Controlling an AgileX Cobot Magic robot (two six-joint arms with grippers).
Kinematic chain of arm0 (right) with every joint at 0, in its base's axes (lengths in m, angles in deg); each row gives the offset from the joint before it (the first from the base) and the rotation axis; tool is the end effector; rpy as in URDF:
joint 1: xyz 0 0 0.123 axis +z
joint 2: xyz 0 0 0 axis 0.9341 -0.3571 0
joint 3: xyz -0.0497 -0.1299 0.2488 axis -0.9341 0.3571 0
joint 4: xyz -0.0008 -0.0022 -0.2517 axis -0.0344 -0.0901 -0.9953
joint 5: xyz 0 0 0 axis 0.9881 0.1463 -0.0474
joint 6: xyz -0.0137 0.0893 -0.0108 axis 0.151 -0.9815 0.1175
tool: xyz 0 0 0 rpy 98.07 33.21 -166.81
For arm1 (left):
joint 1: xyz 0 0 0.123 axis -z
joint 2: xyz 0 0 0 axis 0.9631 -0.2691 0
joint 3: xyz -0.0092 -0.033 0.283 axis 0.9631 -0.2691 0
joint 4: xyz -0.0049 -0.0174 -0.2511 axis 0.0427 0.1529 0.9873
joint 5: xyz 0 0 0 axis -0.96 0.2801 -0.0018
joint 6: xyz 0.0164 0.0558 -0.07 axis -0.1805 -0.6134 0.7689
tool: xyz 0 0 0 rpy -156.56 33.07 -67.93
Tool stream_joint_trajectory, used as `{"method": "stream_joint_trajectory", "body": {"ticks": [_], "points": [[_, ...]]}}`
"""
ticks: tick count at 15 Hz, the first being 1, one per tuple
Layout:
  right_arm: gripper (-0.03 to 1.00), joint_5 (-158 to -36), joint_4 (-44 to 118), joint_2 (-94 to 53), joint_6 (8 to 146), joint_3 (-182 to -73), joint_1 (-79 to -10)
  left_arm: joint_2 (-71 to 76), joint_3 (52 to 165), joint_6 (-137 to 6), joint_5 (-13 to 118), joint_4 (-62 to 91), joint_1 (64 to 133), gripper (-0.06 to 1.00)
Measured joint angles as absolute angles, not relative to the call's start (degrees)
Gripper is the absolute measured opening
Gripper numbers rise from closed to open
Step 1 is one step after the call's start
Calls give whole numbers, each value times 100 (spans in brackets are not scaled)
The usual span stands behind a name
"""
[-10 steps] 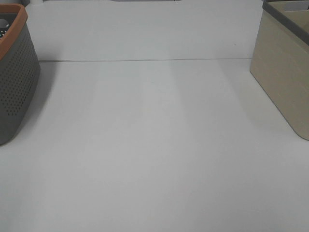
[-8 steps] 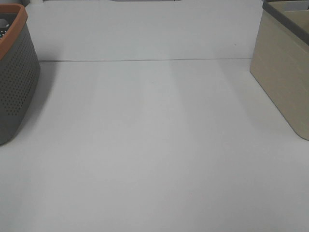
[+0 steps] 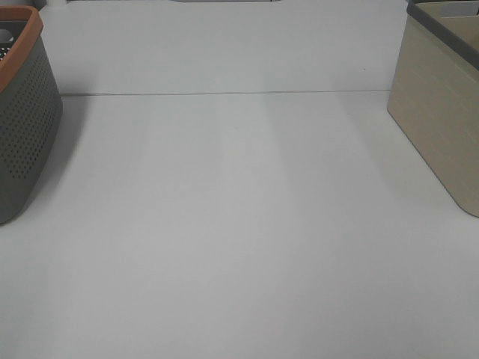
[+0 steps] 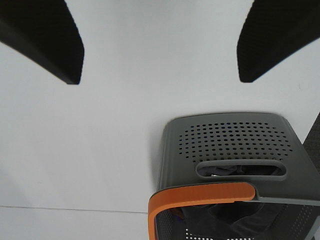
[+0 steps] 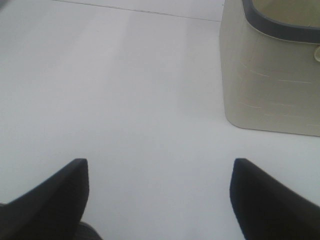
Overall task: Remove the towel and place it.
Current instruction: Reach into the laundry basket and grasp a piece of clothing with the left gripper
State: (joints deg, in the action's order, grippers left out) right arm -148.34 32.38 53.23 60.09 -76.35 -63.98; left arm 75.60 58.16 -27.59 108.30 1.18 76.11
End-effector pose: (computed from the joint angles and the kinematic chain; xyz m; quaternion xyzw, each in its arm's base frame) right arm -0.0059 0.0035 0.2789 -0.0852 0.8445 0.0200 0.5283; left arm -0.0062 -0.0005 0.2826 -0.0141 0.8423 -0.0299 0.5380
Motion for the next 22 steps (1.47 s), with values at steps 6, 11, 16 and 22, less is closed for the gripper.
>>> {"method": "stream_joint_trajectory", "body": {"ticks": [6, 11, 16, 22], "points": [[76, -14834, 3238, 5323, 6009, -7635, -6398, 7560, 5816, -2782, 10830, 118, 7611, 77], [76, -14834, 3238, 5323, 5992, -7635, -6398, 7560, 5816, -2782, 10830, 118, 7611, 77], [76, -14834, 3238, 5323, 5992, -7635, -6398, 7560, 5816, -2782, 10830, 118, 7611, 77], [76, -14834, 3238, 5323, 5992, -7635, -6398, 7560, 5816, -2782, 10830, 118, 7611, 77]]}}
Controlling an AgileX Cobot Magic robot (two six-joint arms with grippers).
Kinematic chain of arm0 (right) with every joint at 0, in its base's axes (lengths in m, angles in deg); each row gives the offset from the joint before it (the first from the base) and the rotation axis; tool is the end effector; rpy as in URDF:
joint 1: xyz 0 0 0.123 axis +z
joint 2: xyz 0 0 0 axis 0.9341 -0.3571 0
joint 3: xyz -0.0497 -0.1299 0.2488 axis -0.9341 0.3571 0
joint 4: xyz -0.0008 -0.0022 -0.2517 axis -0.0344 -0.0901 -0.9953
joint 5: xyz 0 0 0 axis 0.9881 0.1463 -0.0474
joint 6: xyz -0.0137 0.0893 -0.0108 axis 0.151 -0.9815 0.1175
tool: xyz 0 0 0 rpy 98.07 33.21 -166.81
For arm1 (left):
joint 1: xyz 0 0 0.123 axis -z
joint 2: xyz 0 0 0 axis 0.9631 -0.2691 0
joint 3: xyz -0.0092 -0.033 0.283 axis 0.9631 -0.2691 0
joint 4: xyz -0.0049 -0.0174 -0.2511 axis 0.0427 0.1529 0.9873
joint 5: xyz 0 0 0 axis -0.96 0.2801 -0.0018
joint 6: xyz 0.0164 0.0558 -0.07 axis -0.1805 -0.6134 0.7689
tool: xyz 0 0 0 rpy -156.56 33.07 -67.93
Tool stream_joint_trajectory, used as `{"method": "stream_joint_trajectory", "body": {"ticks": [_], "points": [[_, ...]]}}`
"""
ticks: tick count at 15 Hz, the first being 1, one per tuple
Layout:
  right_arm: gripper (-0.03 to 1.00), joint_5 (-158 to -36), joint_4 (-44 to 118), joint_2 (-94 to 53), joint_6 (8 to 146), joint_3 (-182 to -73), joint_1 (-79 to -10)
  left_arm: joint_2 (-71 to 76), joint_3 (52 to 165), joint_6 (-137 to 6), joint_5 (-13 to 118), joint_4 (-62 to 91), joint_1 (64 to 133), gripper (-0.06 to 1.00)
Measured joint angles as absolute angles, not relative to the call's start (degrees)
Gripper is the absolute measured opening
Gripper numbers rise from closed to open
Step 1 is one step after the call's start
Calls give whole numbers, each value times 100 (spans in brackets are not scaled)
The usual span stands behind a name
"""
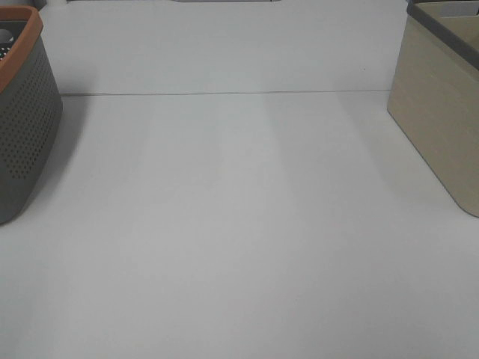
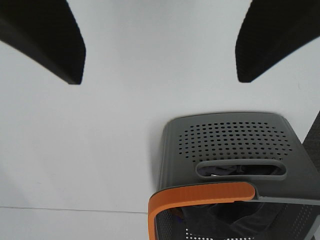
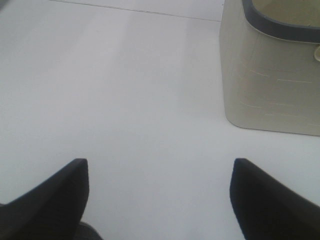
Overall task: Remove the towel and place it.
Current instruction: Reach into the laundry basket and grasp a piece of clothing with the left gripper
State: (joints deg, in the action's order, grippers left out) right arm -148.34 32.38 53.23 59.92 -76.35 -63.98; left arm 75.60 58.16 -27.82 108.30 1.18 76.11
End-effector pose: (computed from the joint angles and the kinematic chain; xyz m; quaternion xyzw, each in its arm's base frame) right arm -0.0059 0.0035 0.2789 -0.0840 0.8447 0.0208 0.5283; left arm -0.0062 -0.0005 0.2826 -0.0124 0.8423 -0.0288 0.5381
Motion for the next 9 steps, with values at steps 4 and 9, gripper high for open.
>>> {"method": "stream_joint_trajectory", "body": {"ticks": [4, 9], "points": [[76, -14834, 3238, 5323, 5992, -7635, -6398, 7560, 5816, -2782, 10830, 118, 7611, 76], [76, -14834, 3238, 5323, 5992, -7635, -6398, 7560, 5816, -2782, 10830, 118, 7611, 76]]}}
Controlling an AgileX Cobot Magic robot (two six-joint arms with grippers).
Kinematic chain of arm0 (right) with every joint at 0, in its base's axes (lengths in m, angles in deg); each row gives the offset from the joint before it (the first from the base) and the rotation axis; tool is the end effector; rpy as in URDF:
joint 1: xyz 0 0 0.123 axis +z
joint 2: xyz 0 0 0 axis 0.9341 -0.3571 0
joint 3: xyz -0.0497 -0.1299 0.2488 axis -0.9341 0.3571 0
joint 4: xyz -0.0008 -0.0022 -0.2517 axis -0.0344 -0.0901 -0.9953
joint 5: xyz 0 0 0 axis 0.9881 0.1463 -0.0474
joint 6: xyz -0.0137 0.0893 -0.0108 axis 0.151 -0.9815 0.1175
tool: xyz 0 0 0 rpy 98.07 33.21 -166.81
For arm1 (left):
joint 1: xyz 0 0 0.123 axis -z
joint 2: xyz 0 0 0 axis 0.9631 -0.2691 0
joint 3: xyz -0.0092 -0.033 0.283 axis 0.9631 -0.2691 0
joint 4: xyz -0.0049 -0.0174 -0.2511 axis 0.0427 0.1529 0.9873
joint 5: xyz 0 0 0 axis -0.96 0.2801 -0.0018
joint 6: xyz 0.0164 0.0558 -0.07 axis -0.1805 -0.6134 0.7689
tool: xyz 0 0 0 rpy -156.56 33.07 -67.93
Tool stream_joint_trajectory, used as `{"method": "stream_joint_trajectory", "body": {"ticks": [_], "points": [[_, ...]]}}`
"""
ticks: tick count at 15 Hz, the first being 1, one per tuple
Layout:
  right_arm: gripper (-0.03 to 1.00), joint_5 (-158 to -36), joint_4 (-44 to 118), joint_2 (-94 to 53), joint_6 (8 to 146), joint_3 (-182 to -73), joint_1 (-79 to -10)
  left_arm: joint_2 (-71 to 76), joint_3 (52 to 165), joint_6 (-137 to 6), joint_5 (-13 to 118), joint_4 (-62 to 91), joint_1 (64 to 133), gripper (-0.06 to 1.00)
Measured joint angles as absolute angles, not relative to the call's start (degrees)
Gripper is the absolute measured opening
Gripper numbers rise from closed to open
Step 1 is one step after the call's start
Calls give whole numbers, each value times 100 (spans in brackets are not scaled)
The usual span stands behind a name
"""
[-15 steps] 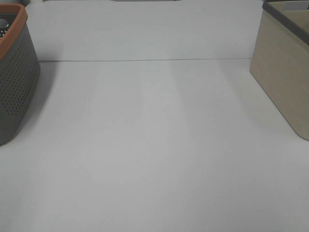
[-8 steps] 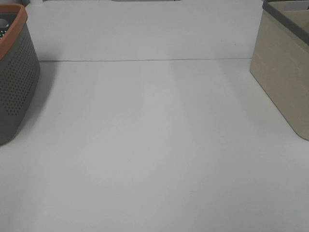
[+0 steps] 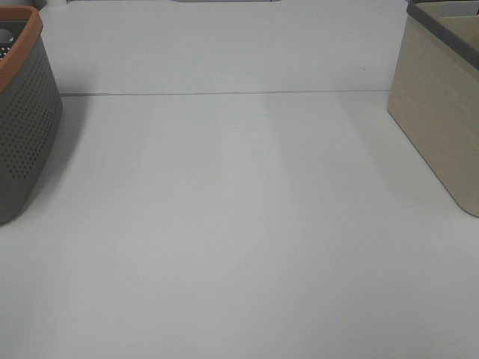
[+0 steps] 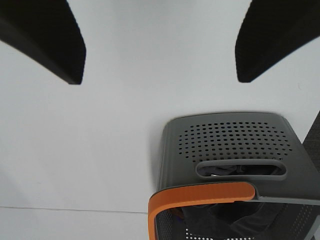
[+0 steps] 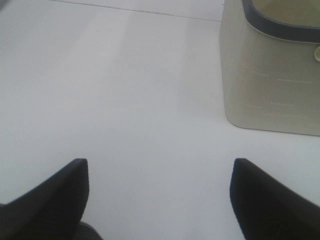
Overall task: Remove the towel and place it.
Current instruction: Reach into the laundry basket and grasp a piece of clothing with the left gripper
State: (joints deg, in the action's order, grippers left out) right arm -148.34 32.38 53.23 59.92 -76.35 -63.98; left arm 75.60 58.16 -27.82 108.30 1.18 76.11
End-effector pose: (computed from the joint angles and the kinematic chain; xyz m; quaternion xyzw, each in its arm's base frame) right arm -0.0059 0.0035 0.2789 -0.0840 0.8447 0.0208 0.5283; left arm -0.0062 -0.0005 0.2826 -0.0124 0.8423 -0.0288 0.5381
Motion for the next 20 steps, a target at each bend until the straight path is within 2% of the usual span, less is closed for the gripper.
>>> {"method": "stream_joint_trajectory", "body": {"ticks": [15, 20], "points": [[76, -14834, 3238, 5323, 5992, -7635, -6398, 7548, 5850, -2782, 10836, 118, 7611, 76], [76, -14834, 3238, 5323, 5992, -7635, -6398, 6500, 6458, -2782, 10910, 101, 7611, 76]]}}
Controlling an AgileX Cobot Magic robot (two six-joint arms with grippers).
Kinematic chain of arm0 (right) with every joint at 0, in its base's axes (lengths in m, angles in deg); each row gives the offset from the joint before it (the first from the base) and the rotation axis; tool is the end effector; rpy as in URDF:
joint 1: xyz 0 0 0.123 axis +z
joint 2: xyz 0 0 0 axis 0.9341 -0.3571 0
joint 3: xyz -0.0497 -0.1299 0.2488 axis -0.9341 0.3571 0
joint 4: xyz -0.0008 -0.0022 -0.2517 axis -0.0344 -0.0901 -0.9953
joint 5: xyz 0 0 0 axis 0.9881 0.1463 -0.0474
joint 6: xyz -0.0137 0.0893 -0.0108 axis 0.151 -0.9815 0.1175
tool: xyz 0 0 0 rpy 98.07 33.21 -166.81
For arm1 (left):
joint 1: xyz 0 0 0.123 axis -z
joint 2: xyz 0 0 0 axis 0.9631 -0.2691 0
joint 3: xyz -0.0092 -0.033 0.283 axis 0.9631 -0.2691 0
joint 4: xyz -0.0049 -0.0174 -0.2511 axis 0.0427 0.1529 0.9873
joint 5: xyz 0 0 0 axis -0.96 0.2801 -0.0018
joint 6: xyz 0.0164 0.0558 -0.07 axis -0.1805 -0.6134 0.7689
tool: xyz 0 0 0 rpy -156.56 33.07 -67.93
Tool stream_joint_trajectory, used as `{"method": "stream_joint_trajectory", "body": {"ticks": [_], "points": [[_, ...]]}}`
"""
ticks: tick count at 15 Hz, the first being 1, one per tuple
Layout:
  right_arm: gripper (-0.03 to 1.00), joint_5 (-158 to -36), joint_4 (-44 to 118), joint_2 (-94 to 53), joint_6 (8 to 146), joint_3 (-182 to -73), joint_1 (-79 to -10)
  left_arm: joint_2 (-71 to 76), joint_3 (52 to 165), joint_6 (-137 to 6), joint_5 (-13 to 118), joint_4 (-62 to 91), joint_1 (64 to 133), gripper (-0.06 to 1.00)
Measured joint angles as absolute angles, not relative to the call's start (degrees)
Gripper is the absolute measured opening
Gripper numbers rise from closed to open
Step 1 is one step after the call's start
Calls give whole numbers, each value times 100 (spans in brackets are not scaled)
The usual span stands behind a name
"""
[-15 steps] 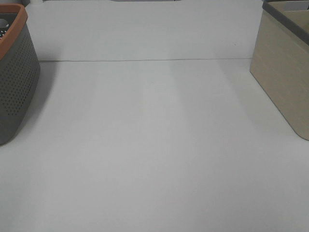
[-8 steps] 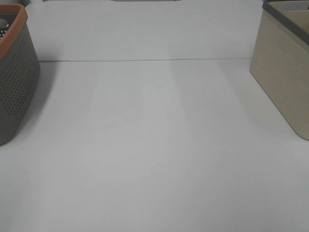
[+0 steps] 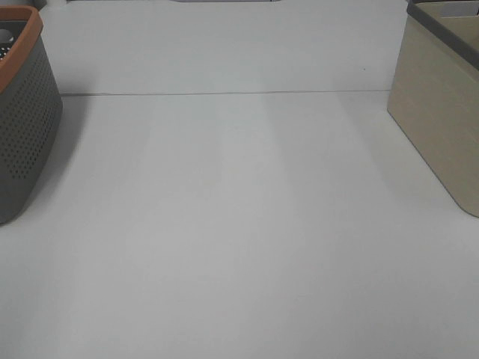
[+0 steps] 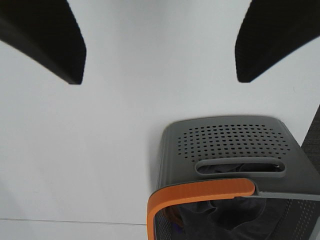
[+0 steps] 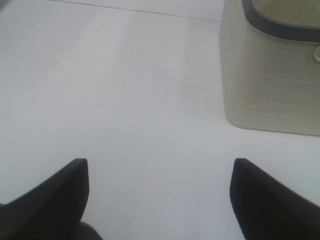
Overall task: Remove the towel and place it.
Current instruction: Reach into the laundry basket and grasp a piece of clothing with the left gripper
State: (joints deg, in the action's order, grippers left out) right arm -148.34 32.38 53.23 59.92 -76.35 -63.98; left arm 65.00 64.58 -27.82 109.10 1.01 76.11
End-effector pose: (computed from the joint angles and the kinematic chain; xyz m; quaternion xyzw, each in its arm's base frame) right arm -0.0059 0.0035 0.2789 -0.0840 0.8447 0.0208 0.5283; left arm 0.0130 -0.0008 0.3124 -0.0129 0.8649 -0.0256 0.5011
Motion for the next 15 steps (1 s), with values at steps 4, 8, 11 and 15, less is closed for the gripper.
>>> {"method": "stream_joint_trajectory", "body": {"ticks": [4, 8, 11, 15], "points": [[76, -14834, 3238, 5323, 5992, -7635, -6398, 5359, 7197, -2965, 10887, 101, 7611, 76], [76, -14834, 3238, 5323, 5992, -7635, -6398, 4334, 7798, -3228, 10864, 101, 7611, 76], [76, -14834, 3238, 5323, 5992, -7635, -6398, 3411, 8263, -3572, 10859, 66, 7611, 76], [76, -14834, 3238, 5323, 5992, -7635, -6398, 1945, 9145, -4128, 10853, 66, 7611, 74]]}}
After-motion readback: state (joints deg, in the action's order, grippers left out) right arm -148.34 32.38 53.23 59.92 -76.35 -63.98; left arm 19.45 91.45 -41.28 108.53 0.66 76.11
